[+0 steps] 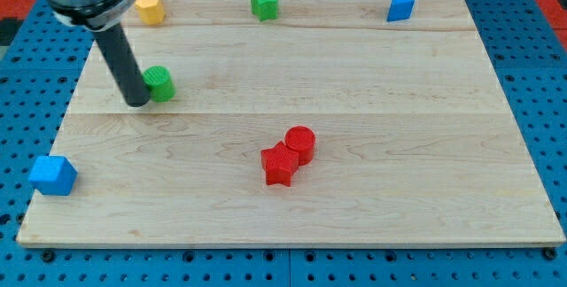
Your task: Move the green circle bottom diagonally to the green star
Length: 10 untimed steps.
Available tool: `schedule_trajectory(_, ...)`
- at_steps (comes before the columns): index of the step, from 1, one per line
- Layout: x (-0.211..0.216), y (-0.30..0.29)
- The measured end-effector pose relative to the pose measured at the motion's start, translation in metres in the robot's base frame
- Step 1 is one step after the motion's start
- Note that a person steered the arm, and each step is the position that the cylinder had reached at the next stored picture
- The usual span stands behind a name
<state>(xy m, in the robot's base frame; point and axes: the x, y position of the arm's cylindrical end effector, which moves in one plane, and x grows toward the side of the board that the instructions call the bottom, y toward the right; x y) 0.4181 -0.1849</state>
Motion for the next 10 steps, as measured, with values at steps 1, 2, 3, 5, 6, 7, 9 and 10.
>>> schedule_trajectory(1,-0.041,0.009)
schedule_trajectory(2,-0.08,0.02)
schedule_trajectory(3,-0.063,0.029)
schedule_trajectory(5,-0.082,0.071)
schedule_trajectory(6,-0.116,0.104)
schedule_trajectory(7,-0.127,0.106)
schedule_trajectory(9,-0.147,0.061)
schedule_trajectory(10,-0.148,0.103)
